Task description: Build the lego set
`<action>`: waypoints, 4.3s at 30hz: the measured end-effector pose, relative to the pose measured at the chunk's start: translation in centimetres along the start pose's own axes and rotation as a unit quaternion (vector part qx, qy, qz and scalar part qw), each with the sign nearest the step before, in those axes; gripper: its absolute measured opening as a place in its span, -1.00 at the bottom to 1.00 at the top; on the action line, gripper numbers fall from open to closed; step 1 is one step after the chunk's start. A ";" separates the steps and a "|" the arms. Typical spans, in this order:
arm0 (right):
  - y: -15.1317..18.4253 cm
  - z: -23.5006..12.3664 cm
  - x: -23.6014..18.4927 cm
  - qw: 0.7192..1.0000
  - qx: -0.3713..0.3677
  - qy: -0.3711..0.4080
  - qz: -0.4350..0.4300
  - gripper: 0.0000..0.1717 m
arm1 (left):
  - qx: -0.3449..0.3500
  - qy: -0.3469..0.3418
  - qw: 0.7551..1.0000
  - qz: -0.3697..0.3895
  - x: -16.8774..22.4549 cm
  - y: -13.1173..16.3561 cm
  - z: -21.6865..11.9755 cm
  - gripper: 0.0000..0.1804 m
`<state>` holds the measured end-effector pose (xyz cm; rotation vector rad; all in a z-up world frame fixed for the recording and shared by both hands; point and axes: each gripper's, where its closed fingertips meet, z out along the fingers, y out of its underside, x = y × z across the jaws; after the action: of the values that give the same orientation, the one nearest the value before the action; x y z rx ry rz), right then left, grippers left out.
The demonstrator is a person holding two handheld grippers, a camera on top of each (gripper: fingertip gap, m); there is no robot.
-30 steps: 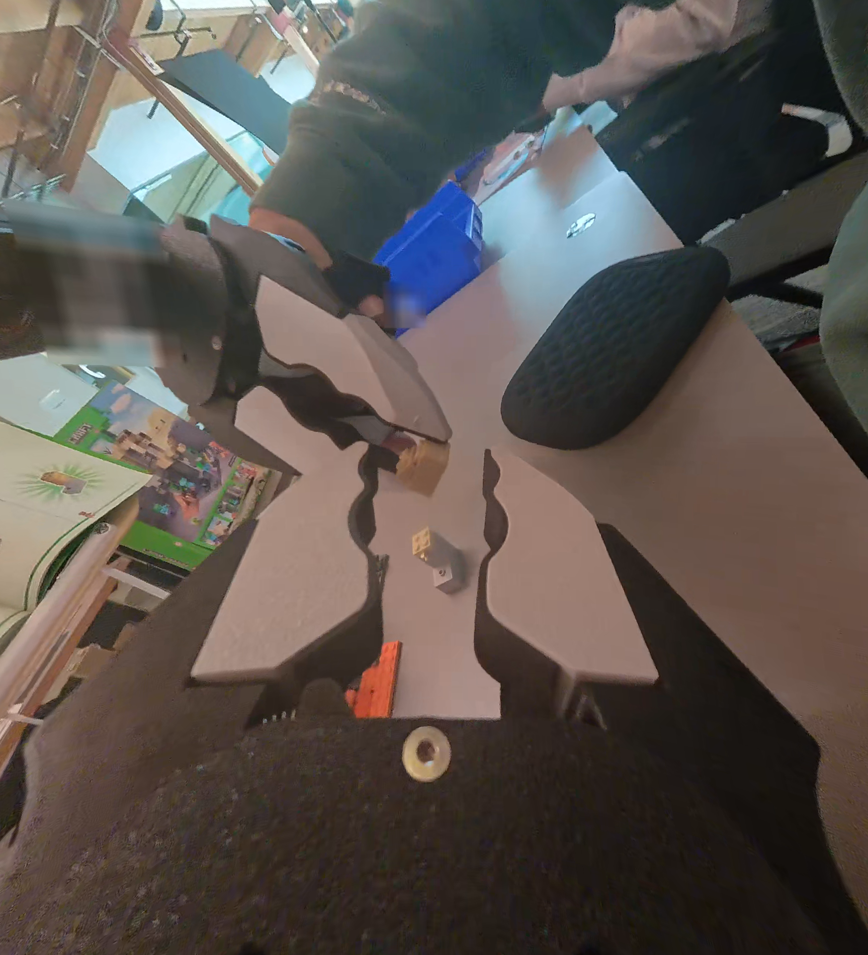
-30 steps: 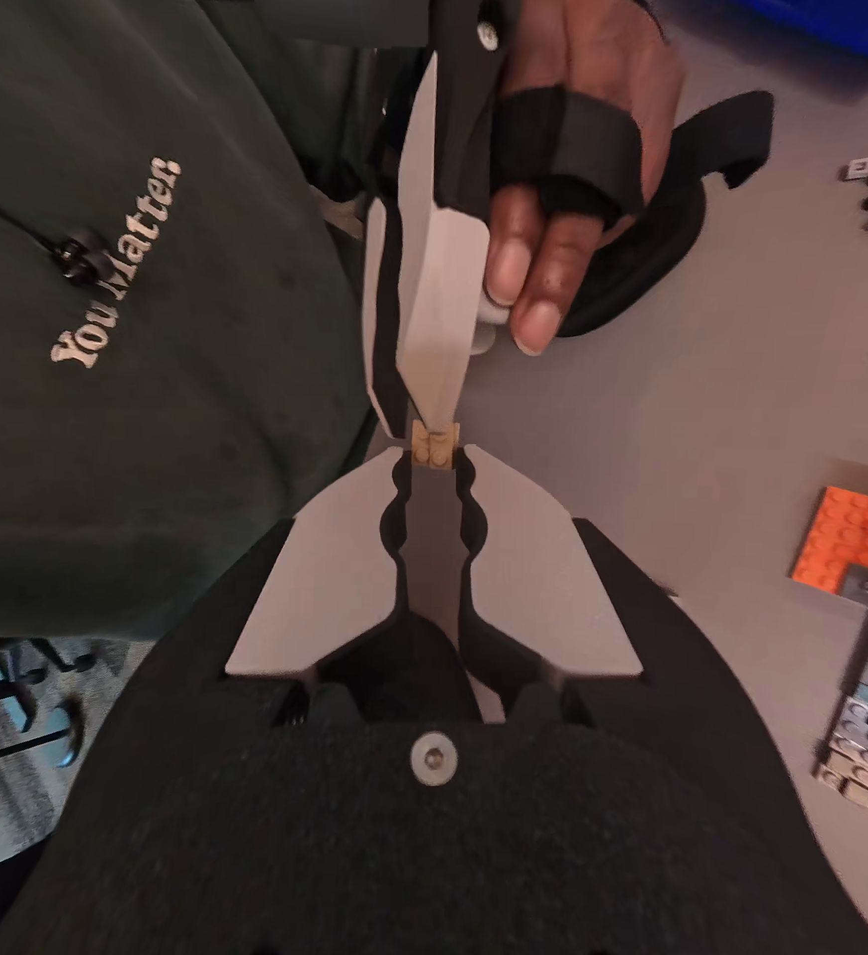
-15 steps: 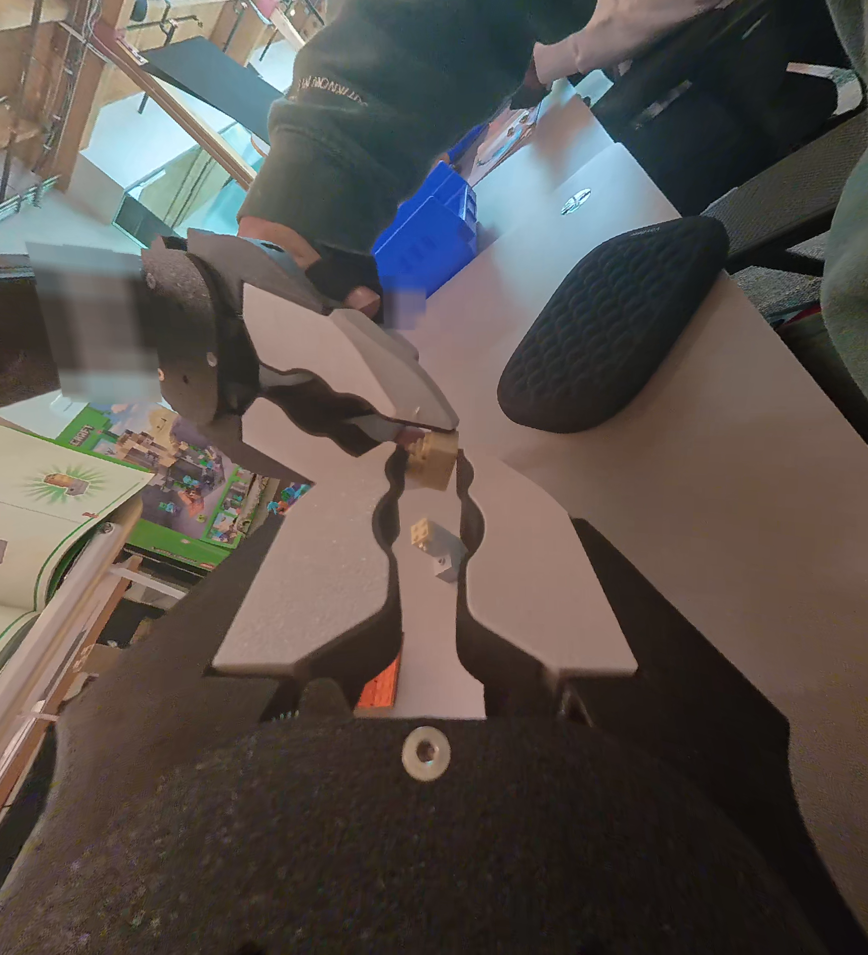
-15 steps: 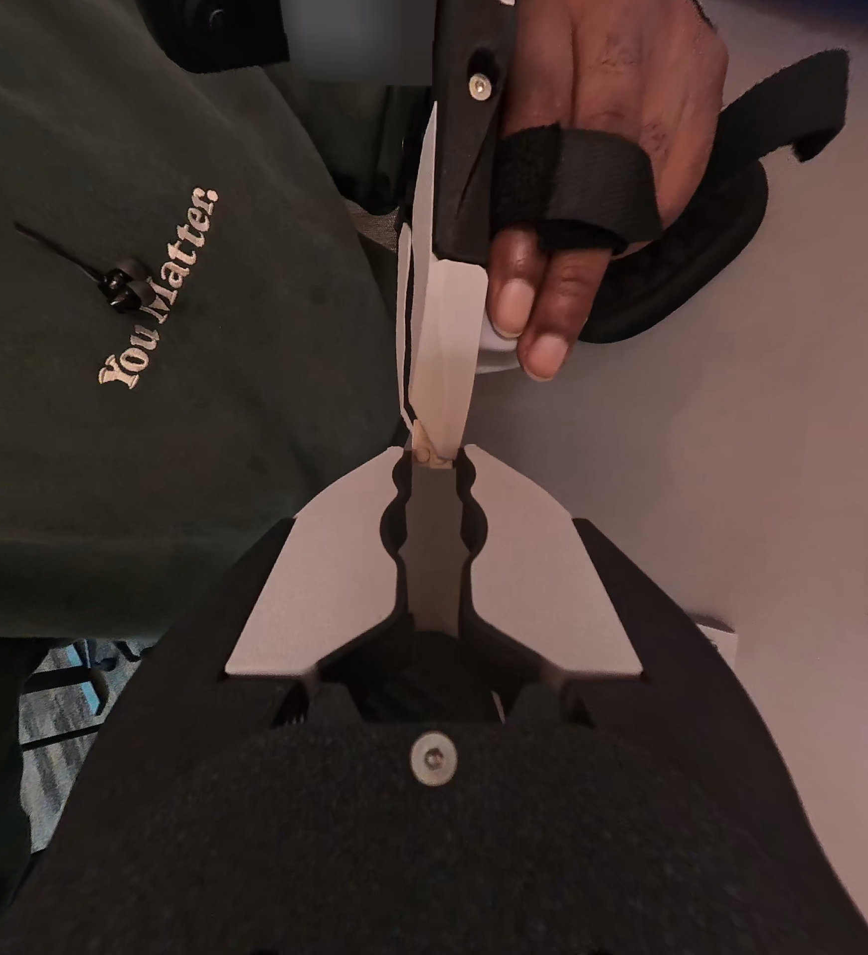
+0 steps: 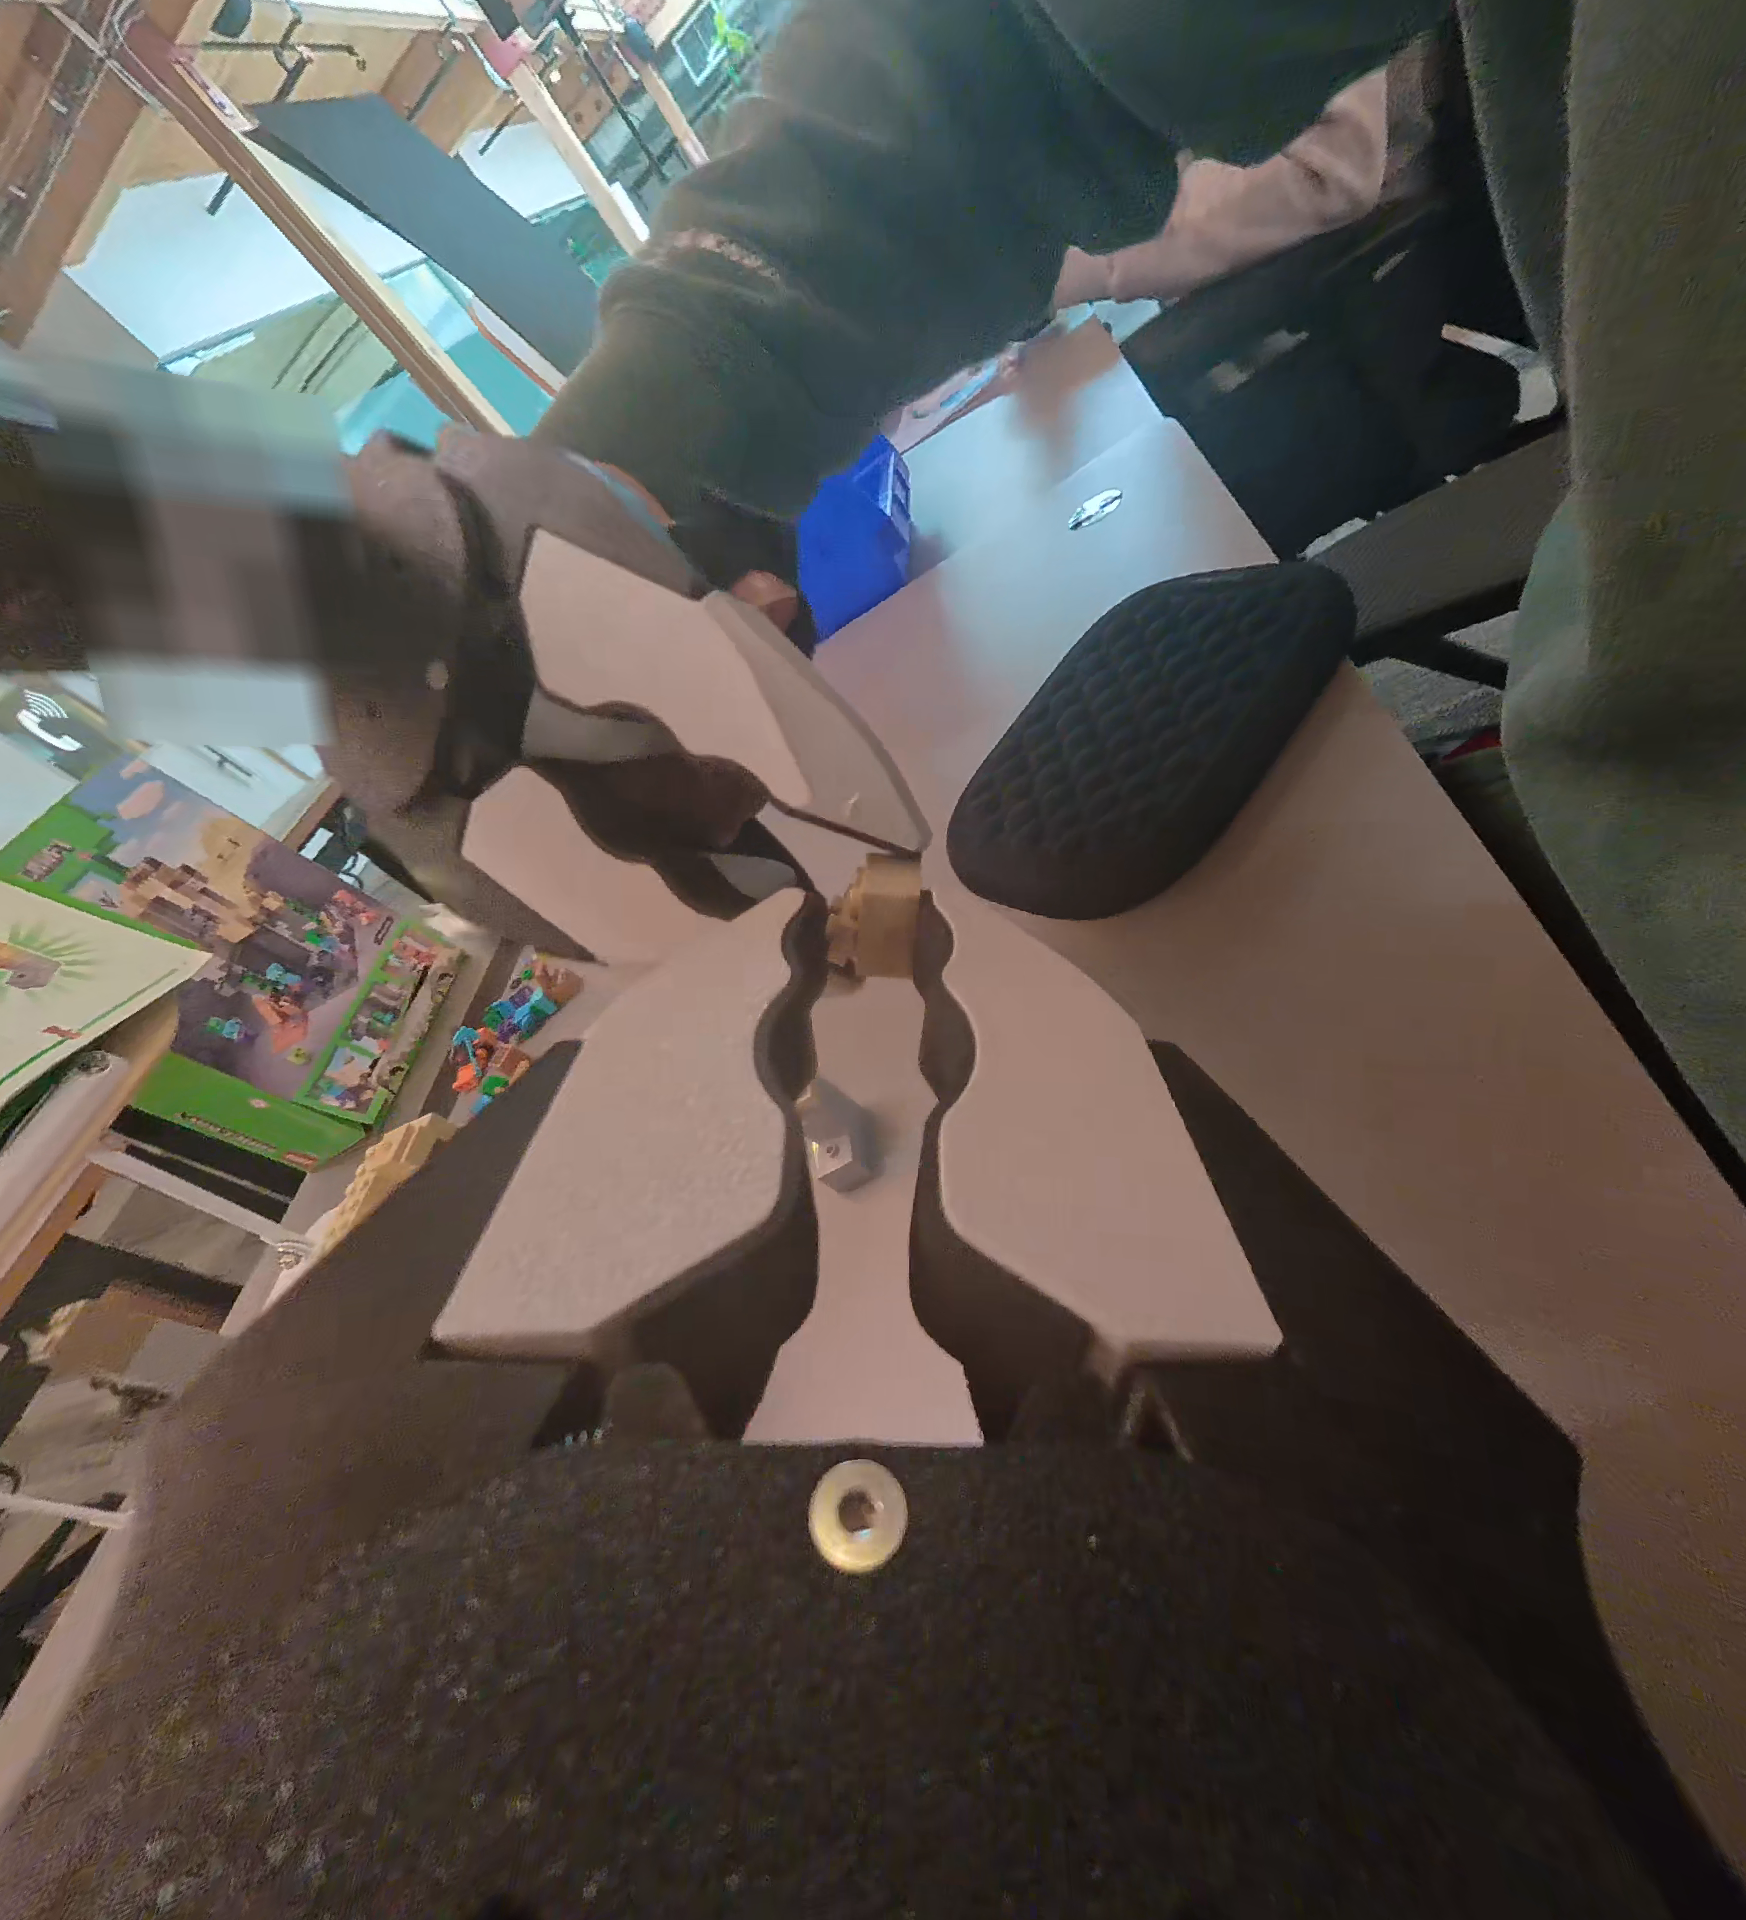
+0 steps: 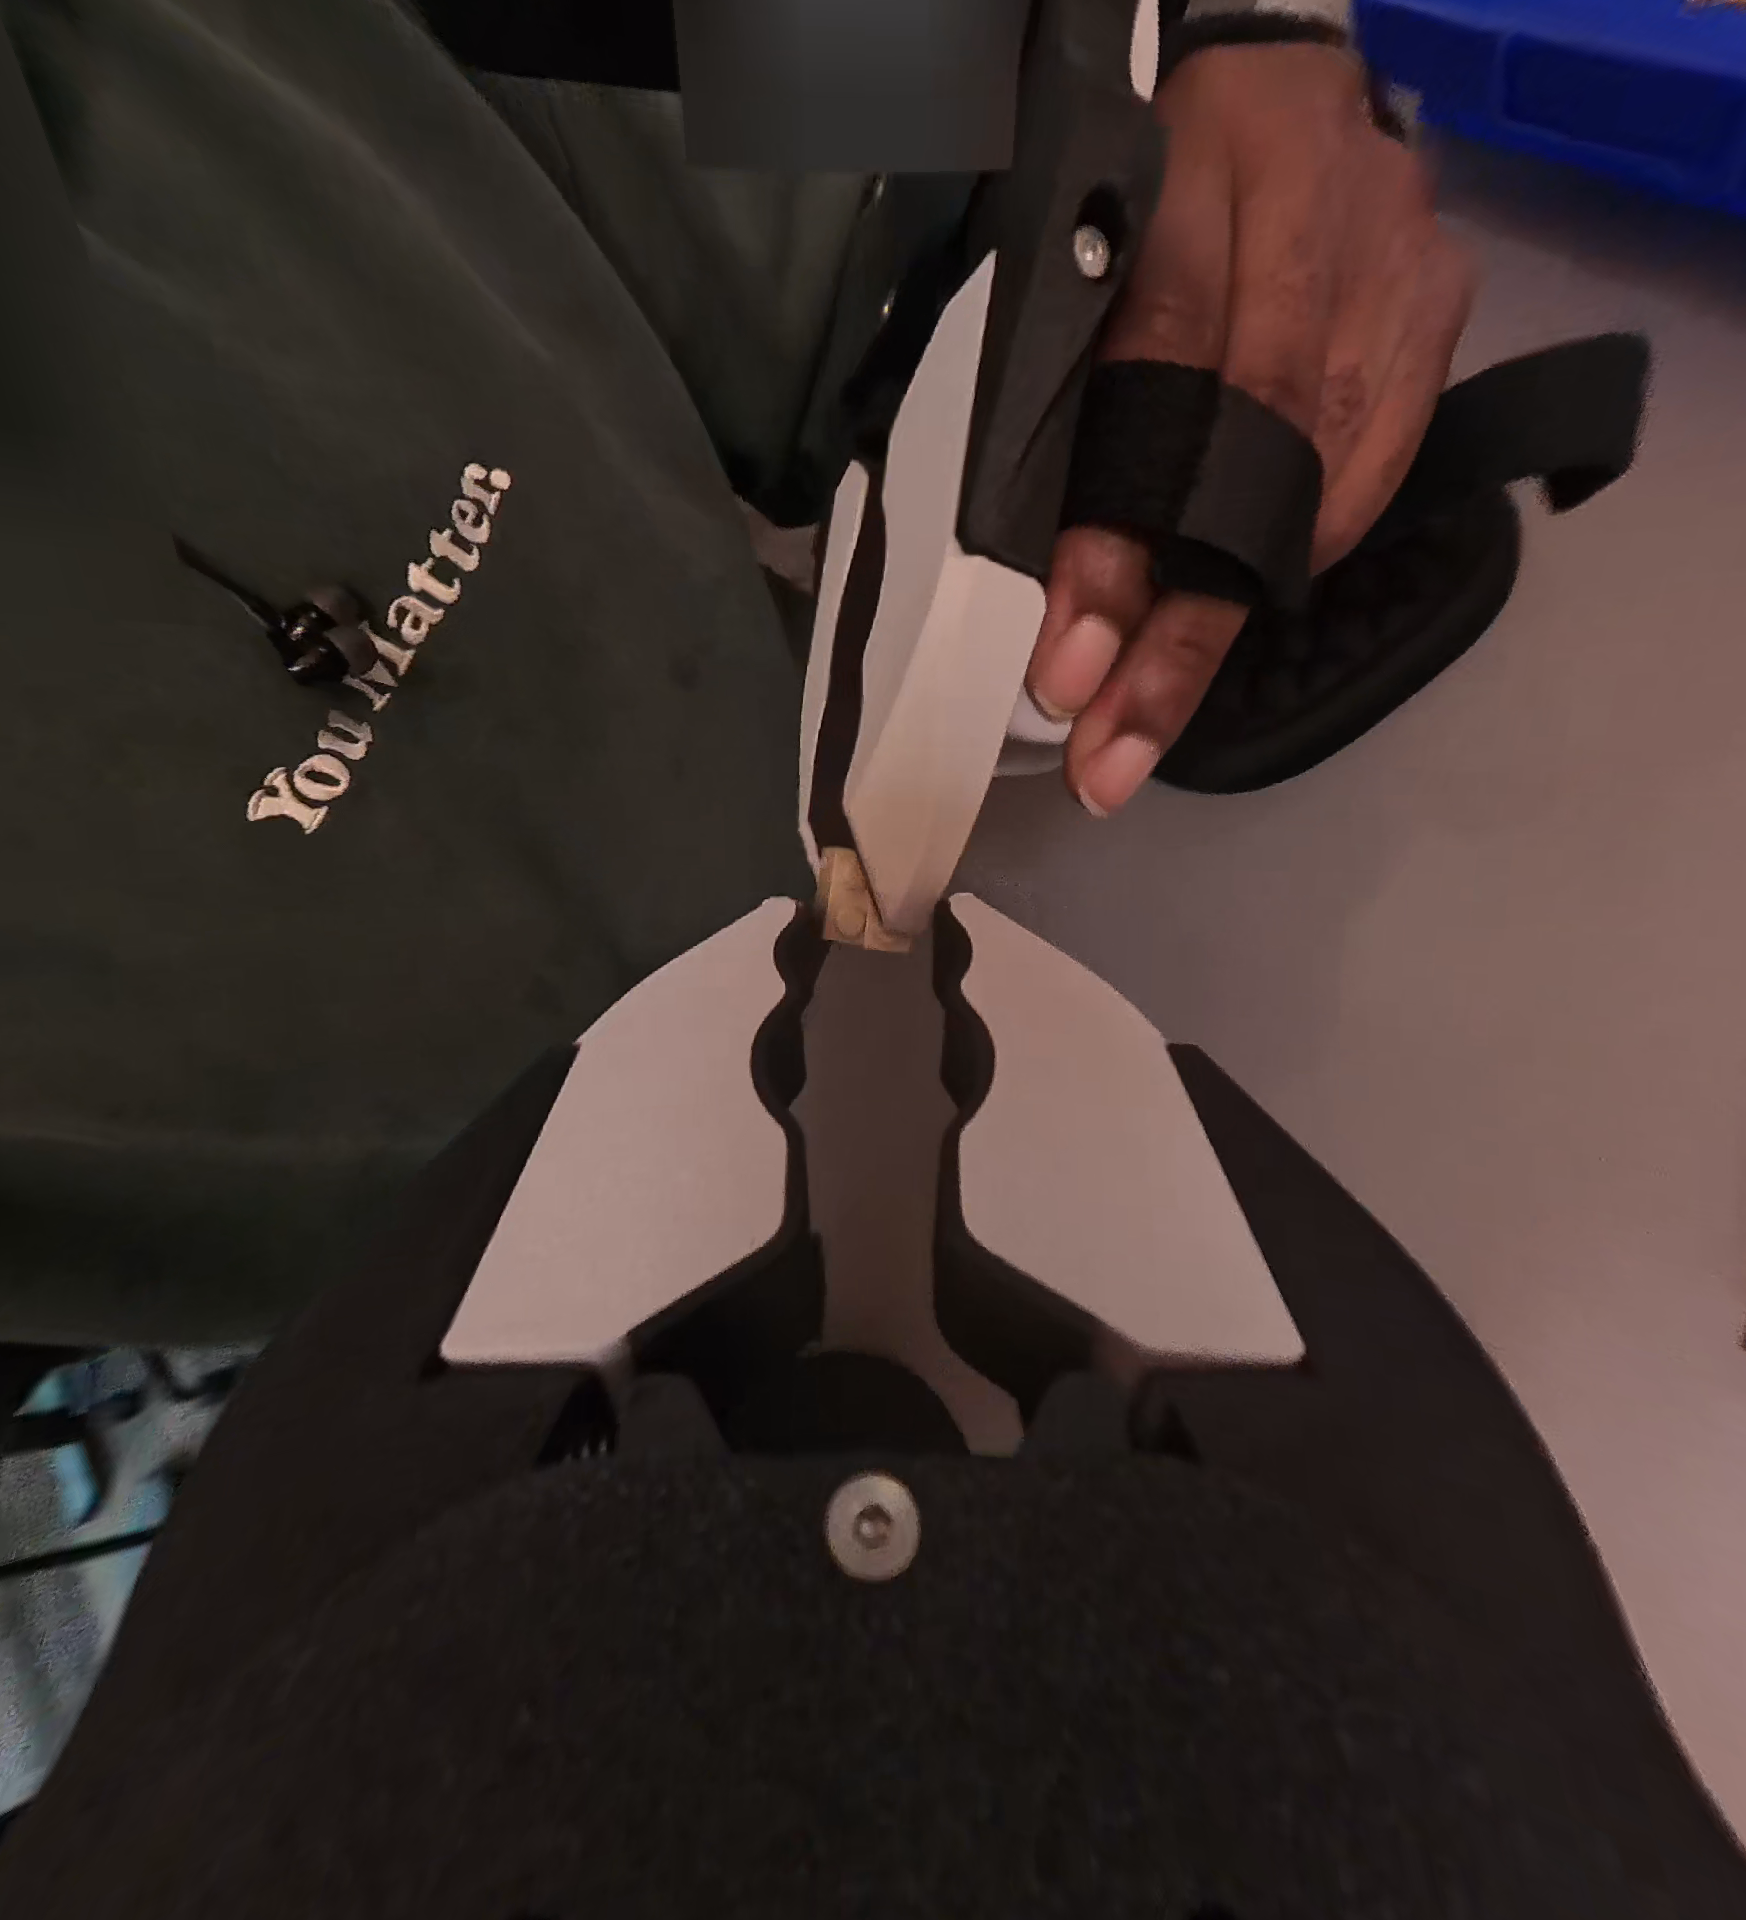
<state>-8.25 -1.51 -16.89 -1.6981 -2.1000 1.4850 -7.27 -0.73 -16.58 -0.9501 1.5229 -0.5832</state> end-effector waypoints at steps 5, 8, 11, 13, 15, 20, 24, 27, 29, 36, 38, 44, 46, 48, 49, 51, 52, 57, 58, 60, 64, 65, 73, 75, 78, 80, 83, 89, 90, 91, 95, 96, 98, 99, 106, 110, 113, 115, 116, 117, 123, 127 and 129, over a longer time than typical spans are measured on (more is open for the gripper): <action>-0.8 -0.9 0.8 0.983 0.045 0.141 -0.110 -0.71 | 0.033 -0.007 0.998 -0.051 -1.1 -0.3 -0.9 -0.82; -1.0 -1.3 1.5 0.939 0.063 0.274 -0.199 -0.71 | 0.058 -0.011 0.994 -0.089 -1.9 -0.5 -1.3 -0.82; -2.0 -1.7 1.4 0.888 0.110 0.369 -0.252 -0.74 | 0.073 -0.008 0.991 -0.115 -2.2 -0.7 -1.3 -0.82; -2.3 -2.0 1.3 0.859 0.121 0.415 -0.276 -0.76 | 0.082 -0.007 0.988 -0.128 -2.3 -0.9 -1.3 -0.82; -2.4 -2.1 1.1 0.844 0.127 0.436 -0.286 -0.80 | 0.083 -0.009 0.988 -0.128 -2.4 -0.9 -1.3 -0.82; -2.2 -1.9 0.8 0.846 0.114 0.437 -0.284 -0.84 | 0.082 -0.003 0.988 -0.129 -2.2 -1.1 -1.1 -0.82; -2.2 -1.8 0.5 0.852 0.110 0.426 -0.283 -0.84 | 0.088 0.001 0.989 -0.122 -2.0 -1.3 -1.2 -0.82; -2.3 -1.6 0.1 0.862 0.123 0.408 -0.276 -0.85 | 0.090 0.006 0.990 -0.109 -1.6 -1.6 -1.3 -0.82; -2.2 -1.4 -0.1 0.866 0.131 0.397 -0.274 -0.85 | 0.088 0.012 0.991 -0.103 -1.4 -1.7 -1.2 -0.82; -1.9 -1.0 -0.3 0.875 0.155 0.378 -0.261 -0.86 | 0.084 0.026 0.991 -0.101 -0.9 -1.6 -1.2 -0.82; -1.8 -0.9 -0.2 0.877 0.161 0.374 -0.253 -0.86 | 0.082 0.028 0.991 -0.102 -0.9 -1.4 -1.1 -0.82; -1.4 -1.4 0.8 0.862 0.179 0.404 -0.250 -0.86 | 0.083 0.001 0.991 -0.106 -1.6 -0.8 -0.7 -0.80; -1.4 -1.8 1.0 0.848 0.189 0.423 -0.256 -1.00 | 0.079 -0.005 0.989 -0.123 -1.9 -0.4 -0.5 -0.81; -1.0 -1.5 1.3 0.845 0.174 0.432 -0.261 -1.00 | 0.071 0.004 0.989 -0.133 -1.6 0.0 -0.2 -0.81; -0.9 -1.5 1.4 0.838 0.169 0.443 -0.269 -1.00 | 0.068 0.005 0.989 -0.134 -1.6 0.1 -0.1 -0.81; -0.6 -1.3 1.6 0.837 0.163 0.448 -0.270 -1.00 | 0.061 0.009 0.989 -0.134 -1.4 0.5 -0.1 -0.81; -0.5 -1.3 1.7 0.837 0.166 0.447 -0.268 -1.00 | 0.059 0.009 0.989 -0.134 -1.4 0.6 0.0 -0.81; 0.7 -2.0 3.0 0.840 0.150 0.459 -0.247 -1.00 | 0.028 -0.001 0.990 -0.137 -2.0 2.2 -0.3 -0.81; 1.1 -2.0 3.3 0.845 0.146 0.456 -0.239 -1.00 | 0.024 -0.010 0.990 -0.140 -2.4 2.5 -0.5 -0.81; 2.2 -1.5 4.0 0.859 0.126 0.447 -0.216 -1.00 | 0.013 -0.028 0.988 -0.152 -3.3 3.2 -0.8 -0.81; 3.9 1.7 5.3 0.894 0.079 0.406 -0.175 -0.94 | -0.036 -0.075 0.981 -0.176 -5.1 5.9 -1.2 -0.81; 3.9 2.7 5.4 0.902 0.072 0.393 -0.166 -0.91 | -0.049 -0.080 0.978 -0.185 -5.3 6.6 -1.3 -0.81; 3.6 9.2 8.7 0.934 -0.033 0.326 -0.143 -0.75 | -0.210 -0.014 0.947 -0.242 -2.6 12.7 -1.1 -0.81; 3.6 10.1 9.6 0.938 -0.055 0.316 -0.134 -0.72 | -0.256 -0.001 0.937 -0.239 -1.8 14.0 -1.4 -0.81; 3.3 11.2 10.4 0.941 -0.067 0.307 -0.124 -0.69 | -0.299 0.024 0.921 -0.248 -0.8 15.2 -2.0 -0.81; 3.1 11.5 10.8 0.942 -0.071 0.307 -0.118 -0.71 | -0.320 0.045 0.910 -0.258 -0.2 15.6 -2.4 -0.81; 3.1 11.6 10.8 0.941 -0.073 0.309 -0.120 -0.82 | -0.340 0.078 0.900 -0.261 0.6 15.7 -2.5 -0.81; 4.6 9.0 9.4 0.943 -0.046 0.318 -0.089 -0.82 | -0.375 0.141 0.884 -0.242 2.5 15.8 -1.8 -0.81; 5.0 8.3 9.2 0.942 -0.040 0.323 -0.079 -0.82 | -0.378 0.150 0.881 -0.242 2.7 15.8 -1.6 -0.81; 5.4 7.5 9.0 0.941 -0.033 0.329 -0.068 -0.82 | -0.382 0.159 0.878 -0.240 3.0 15.8 -1.5 -0.81; 6.8 5.1 8.4 0.932 -0.009 0.359 -0.038 -0.82 | -0.373 0.173 0.882 -0.231 3.2 15.5 -0.6 -0.77; 7.1 4.7 8.2 0.931 -0.004 0.364 -0.033 -0.82 | -0.370 0.174 0.883 -0.231 3.2 15.4 -0.4 -0.76; 7.6 4.2 8.1 0.928 0.006 0.372 -0.023 -0.82 | -0.363 0.179 0.884 -0.232 3.4 15.2 0.0 -0.74; 7.8 4.1 8.0 0.927 0.009 0.374 -0.019 -0.82 | -0.360 0.179 0.886 -0.231 3.4 15.2 0.2 -0.72; 7.8 3.3 7.9 0.924 0.034 0.381 -0.010 -0.82 | -0.334 0.165 0.900 -0.227 3.4 14.0 -0.2 -0.64; 7.9 2.9 7.9 0.923 0.045 0.381 -0.008 -0.82 | -0.335 0.137 0.906 -0.220 3.2 14.2 -1.5 -0.69; 7.8 2.9 7.9 0.924 0.056 0.379 -0.006 -0.82 | -0.295 0.124 0.927 -0.194 3.1 13.4 -1.4 -0.79; 7.8 3.0 7.9 0.924 0.059 0.379 -0.006 -0.82 | -0.274 0.123 0.938 -0.172 3.1 12.7 -1.2 -0.82; 7.8 3.0 8.0 0.924 0.059 0.379 -0.006 -0.82 | -0.263 0.126 0.943 -0.159 3.2 12.3 -1.0 -0.86; 7.8 3.0 8.0 0.923 0.059 0.379 -0.007 -0.82 | -0.256 0.131 0.946 -0.149 3.4 12.1 -0.9 -0.89; 7.9 2.8 7.9 0.923 0.064 0.379 -0.004 -0.82 | -0.286 0.141 0.935 -0.153 3.4 13.7 -1.1 -0.84; 8.1 2.6 7.9 0.922 0.069 0.380 0.000 -0.82 | -0.291 0.136 0.933 -0.160 2.9 14.2 -1.2 -0.85; 8.2 2.5 8.0 0.922 0.070 0.380 0.002 -0.82 | -0.304 0.134 0.929 -0.165 2.7 14.8 -1.4 -0.84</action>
<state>-6.88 2.55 -27.81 -1.8111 -1.5273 0.7416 -12.12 4.85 -29.76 -1.6814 1.8499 -0.4930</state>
